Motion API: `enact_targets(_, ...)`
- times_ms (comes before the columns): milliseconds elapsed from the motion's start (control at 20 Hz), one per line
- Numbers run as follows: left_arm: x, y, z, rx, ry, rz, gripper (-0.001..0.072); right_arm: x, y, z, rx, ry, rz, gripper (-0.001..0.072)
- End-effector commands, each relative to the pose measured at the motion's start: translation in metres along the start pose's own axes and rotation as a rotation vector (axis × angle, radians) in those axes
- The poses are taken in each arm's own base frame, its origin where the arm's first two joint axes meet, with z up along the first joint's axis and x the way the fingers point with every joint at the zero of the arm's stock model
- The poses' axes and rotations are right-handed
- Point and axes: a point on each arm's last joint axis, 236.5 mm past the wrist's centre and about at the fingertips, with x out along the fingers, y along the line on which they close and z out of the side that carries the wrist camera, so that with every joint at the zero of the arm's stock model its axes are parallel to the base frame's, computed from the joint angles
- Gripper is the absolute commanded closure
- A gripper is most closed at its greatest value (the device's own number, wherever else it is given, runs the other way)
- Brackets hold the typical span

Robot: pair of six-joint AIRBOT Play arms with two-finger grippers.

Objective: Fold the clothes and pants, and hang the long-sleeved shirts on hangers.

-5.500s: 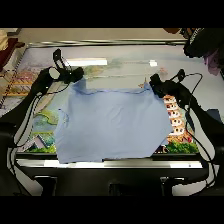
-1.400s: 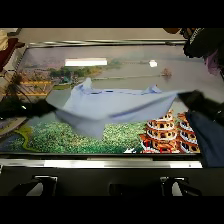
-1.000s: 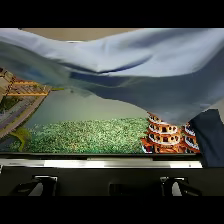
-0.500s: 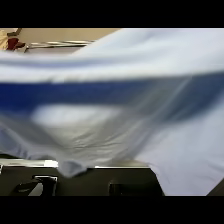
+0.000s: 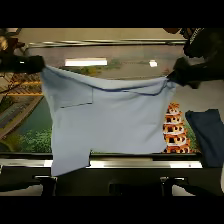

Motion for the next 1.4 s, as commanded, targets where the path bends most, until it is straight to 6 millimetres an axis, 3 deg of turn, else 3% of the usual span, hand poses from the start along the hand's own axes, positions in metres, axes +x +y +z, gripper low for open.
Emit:
enact_targets(0,0.113,-0.009,-0.042,-0.048,0.096,-0.008,0.0692,0.122,-0.053,0.018,0.064,-0.029,-0.110,0.0675)
enact_targets(100,0.152,-0.011,-0.057,-0.096,0.104,-0.007,0.0692,0.163,-0.063,0.036,0.190,-0.098,-0.055,0.0675)
enact_targets(200,0.177,-0.007,-0.072,-0.186,0.125,0.000,0.0692,0.191,-0.073,0.046,0.289,-0.146,-0.021,0.0675)
enact_targets(350,0.198,-0.007,-0.101,-0.252,0.210,-0.010,0.0689,0.211,-0.084,0.047,0.338,-0.160,-0.013,0.0662)
enact_targets(400,0.199,-0.008,-0.105,-0.256,0.225,-0.010,0.0671,0.212,-0.085,0.047,0.335,-0.157,-0.016,0.0607)
enact_targets(450,0.198,-0.008,-0.106,-0.257,0.227,-0.011,0.0541,0.211,-0.084,0.046,0.332,-0.155,-0.014,0.0548)
enact_targets(500,0.196,-0.006,-0.101,-0.252,0.220,-0.012,0.0354,0.207,-0.083,0.047,0.329,-0.151,-0.013,0.0493)
enact_targets(550,0.190,-0.004,-0.092,-0.259,0.210,-0.014,0.0240,0.201,-0.083,0.048,0.322,-0.149,-0.013,0.0461)
enact_targets(650,0.169,0.006,-0.070,-0.254,0.212,-0.016,0.0174,0.173,-0.085,0.055,0.268,-0.139,-0.016,0.0365)
enact_targets(750,0.139,0.022,-0.055,-0.151,0.235,-0.014,0.0170,0.132,-0.098,0.057,0.083,-0.103,-0.064,0.0149)
enact_targets(850,0.108,0.040,-0.057,-0.057,0.296,-0.011,0.0171,0.083,-0.128,0.047,0.036,-0.039,-0.166,0.0146)
enact_targets(950,0.082,0.056,-0.069,-0.031,0.377,-0.005,0.0171,0.042,-0.151,0.024,0.012,0.059,-0.240,0.0149)
enact_targets(1050,0.058,0.068,-0.084,-0.029,0.448,-0.004,0.0172,0.019,-0.162,-0.010,-0.089,0.172,-0.254,0.0157)
enact_targets(1100,0.047,0.073,-0.085,-0.055,0.444,-0.006,0.0172,0.014,-0.162,-0.022,-0.051,0.168,-0.216,0.0157)
enact_targets(1250,0.015,0.094,-0.101,-0.139,0.430,-0.012,0.0172,0.008,-0.181,-0.106,0.007,0.294,-0.182,0.0161)
enact_targets(1350,-0.006,0.104,-0.124,-0.209,0.430,-0.055,0.0172,0.008,-0.196,-0.159,0.032,0.383,-0.206,0.0166)
